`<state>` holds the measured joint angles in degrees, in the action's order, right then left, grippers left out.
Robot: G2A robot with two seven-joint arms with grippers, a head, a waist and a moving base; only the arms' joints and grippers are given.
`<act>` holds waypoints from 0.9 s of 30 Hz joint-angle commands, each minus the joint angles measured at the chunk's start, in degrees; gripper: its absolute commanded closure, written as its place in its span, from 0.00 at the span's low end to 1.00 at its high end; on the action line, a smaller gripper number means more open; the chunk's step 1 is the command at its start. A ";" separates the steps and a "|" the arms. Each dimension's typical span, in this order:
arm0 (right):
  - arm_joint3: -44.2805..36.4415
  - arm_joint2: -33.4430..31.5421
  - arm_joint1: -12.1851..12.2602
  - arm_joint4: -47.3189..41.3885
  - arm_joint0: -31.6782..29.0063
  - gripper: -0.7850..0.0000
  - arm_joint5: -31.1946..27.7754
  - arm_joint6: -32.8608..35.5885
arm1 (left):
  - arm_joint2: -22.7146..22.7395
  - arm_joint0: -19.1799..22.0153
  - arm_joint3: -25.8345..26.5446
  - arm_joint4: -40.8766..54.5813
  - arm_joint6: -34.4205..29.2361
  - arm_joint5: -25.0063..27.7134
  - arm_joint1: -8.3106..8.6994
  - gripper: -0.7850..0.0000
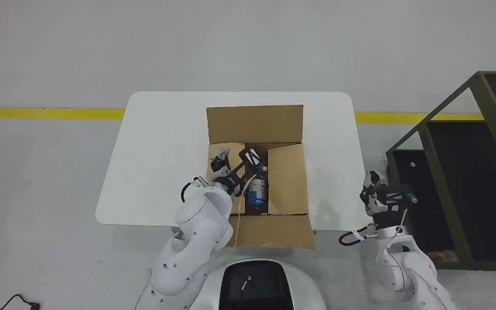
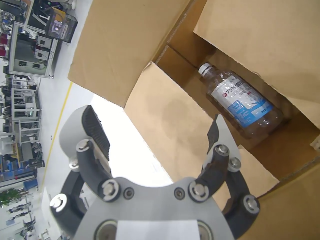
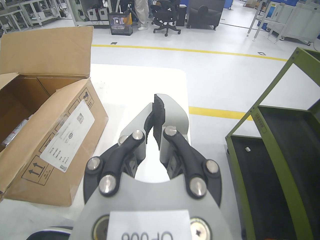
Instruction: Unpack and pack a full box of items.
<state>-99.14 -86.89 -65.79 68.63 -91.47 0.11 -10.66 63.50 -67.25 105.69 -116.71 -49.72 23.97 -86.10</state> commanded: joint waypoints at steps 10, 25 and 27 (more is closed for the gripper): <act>-0.37 -0.22 -0.40 0.40 -0.21 1.00 -0.12 0.10 | -8.52 6.15 -10.98 -1.66 -9.03 -7.79 -2.43 0.00; 0.65 -0.55 -0.93 0.30 0.19 1.00 -0.72 -0.15 | -9.29 7.99 -15.20 -9.12 -12.61 -12.67 -3.57 0.13; 0.76 -0.49 -1.00 0.38 0.36 1.00 -0.79 -0.11 | -8.97 7.53 -14.87 -9.44 -12.39 -12.82 -3.61 0.57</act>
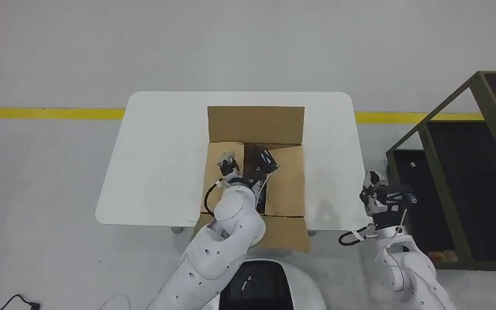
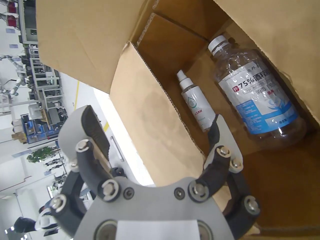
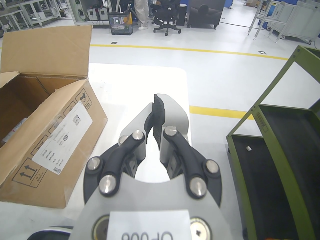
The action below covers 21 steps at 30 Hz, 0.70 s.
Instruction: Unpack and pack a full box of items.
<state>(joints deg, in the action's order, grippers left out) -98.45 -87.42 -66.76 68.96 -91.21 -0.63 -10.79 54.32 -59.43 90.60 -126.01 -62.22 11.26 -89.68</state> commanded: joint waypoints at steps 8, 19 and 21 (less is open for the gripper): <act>0.48 0.14 -0.26 0.95 0.37 1.00 -0.54 0.32 | 2.00 -1.34 3.28 -1.24 0.92 -0.83 -0.16 1.00; 0.11 -1.73 -0.40 1.38 -0.29 1.00 -0.08 1.27 | 6.57 -1.93 8.53 5.84 2.47 0.05 -0.53 1.00; -0.08 -2.14 -0.42 1.26 -0.41 1.00 -0.08 1.50 | 7.44 -1.53 8.92 7.05 2.40 0.31 -0.60 1.00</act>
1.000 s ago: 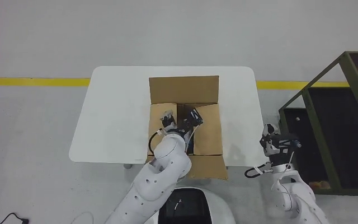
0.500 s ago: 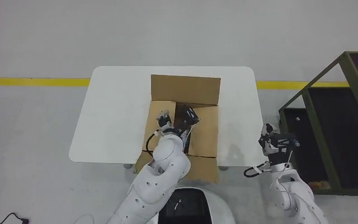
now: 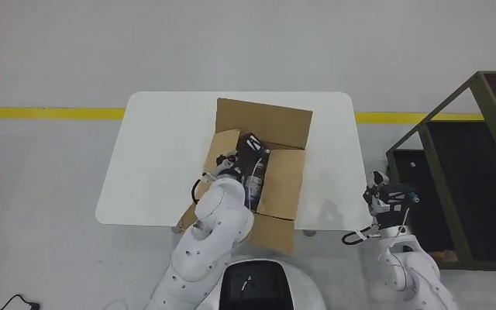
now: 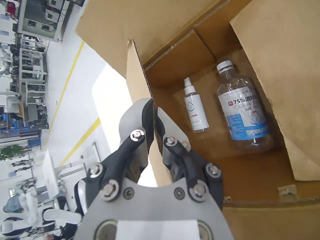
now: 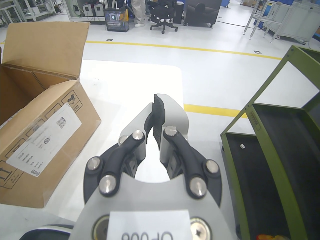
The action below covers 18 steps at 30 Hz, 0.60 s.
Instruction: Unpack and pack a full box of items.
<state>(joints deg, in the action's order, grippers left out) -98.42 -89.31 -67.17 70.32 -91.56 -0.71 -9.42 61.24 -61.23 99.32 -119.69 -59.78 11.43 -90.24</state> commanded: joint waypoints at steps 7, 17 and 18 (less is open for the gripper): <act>-0.86 -1.16 -0.17 -0.60 -0.46 1.00 0.13 0.75 | 3.57 2.11 0.69 7.87 -0.86 0.76 -0.42 1.00; -1.42 -1.39 -0.35 -0.41 -0.67 1.00 0.19 1.35 | 7.02 3.91 0.59 16.21 -2.66 1.82 -0.63 1.00; -1.42 -1.39 -0.35 -0.41 -0.67 1.00 0.19 1.35 | 7.15 3.94 0.50 16.57 -2.67 1.80 -0.63 1.00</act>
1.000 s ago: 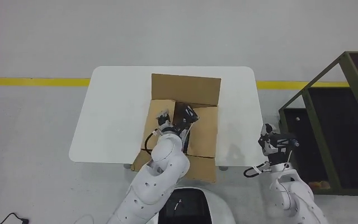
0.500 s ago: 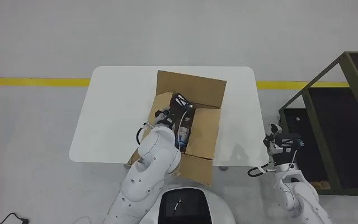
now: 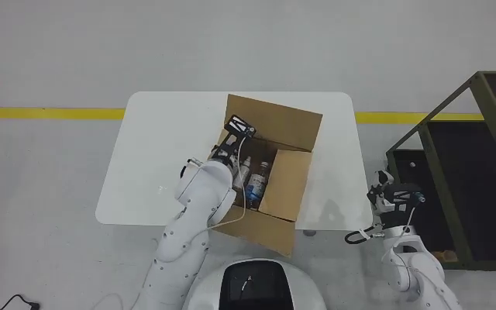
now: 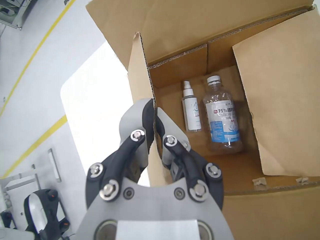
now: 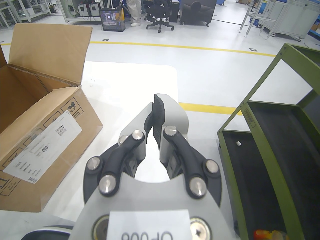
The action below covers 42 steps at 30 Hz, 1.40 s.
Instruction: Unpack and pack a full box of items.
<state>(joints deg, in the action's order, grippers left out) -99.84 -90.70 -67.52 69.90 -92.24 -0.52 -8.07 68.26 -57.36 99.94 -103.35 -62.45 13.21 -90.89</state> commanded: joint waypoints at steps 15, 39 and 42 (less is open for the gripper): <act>0.01 0.00 0.00 0.01 0.00 1.00 0.00 -0.01 | 0.31 0.24 -0.28 0.89 0.19 0.04 0.05 1.00; 0.01 0.00 0.00 0.01 0.00 1.00 0.00 -0.01 | 5.18 0.52 0.88 11.68 2.23 -3.81 0.29 1.00; 0.01 0.00 0.00 0.01 0.00 1.00 0.00 -0.01 | 6.05 0.73 1.09 13.04 1.77 -4.03 0.41 1.00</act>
<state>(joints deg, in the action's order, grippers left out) -99.84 -90.70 -67.51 69.91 -92.23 -0.52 -8.08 73.89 -56.65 100.90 -90.68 -60.54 9.35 -90.54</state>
